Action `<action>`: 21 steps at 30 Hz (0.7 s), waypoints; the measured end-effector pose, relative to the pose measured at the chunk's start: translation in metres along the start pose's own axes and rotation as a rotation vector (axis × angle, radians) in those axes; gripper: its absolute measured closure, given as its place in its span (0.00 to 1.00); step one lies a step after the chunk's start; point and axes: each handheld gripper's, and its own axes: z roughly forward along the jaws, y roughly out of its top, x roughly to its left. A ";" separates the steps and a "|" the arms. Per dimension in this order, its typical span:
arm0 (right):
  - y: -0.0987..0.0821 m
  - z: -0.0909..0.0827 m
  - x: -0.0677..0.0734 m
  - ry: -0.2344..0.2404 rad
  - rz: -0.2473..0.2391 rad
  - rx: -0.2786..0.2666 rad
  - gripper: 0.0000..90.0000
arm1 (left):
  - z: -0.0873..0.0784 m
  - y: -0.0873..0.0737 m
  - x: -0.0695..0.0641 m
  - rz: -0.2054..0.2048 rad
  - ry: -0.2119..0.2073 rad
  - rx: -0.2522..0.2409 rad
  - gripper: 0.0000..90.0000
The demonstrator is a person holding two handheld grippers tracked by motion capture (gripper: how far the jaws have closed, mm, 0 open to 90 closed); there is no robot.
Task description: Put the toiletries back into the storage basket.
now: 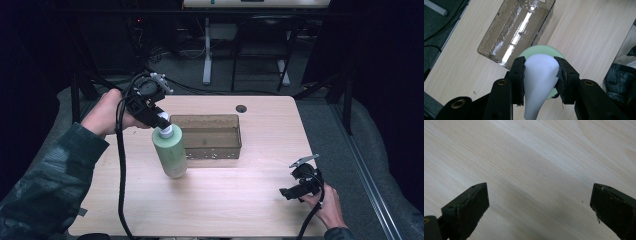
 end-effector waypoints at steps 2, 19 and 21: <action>0.000 0.000 0.000 0.000 0.000 -0.001 0.01 | -0.003 0.001 0.000 0.003 0.005 0.000 0.70; -0.001 0.000 0.000 0.007 0.004 0.005 0.01 | -0.018 0.012 0.008 0.002 0.007 0.006 0.70; 0.000 0.000 0.000 0.006 0.004 0.005 0.01 | -0.019 0.013 0.009 0.001 0.007 0.005 0.70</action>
